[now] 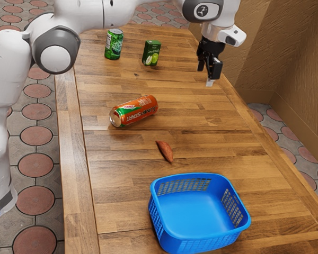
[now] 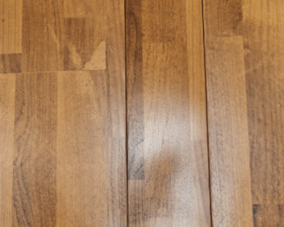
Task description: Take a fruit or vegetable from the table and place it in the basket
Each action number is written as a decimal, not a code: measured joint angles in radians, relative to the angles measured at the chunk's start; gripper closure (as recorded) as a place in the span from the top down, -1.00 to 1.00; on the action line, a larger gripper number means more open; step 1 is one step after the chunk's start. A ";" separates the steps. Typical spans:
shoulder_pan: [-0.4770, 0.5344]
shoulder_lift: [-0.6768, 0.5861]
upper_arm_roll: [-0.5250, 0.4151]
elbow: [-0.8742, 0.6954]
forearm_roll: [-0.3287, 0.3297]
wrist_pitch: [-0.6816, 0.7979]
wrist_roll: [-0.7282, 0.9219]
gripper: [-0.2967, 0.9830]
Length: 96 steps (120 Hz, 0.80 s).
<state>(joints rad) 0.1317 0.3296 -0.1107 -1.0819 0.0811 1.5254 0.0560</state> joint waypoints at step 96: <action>0.007 0.034 -0.135 -0.087 -0.038 0.020 0.518 0.53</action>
<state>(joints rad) 0.1382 0.3631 -0.2460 -1.1691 0.0427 1.5454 0.5742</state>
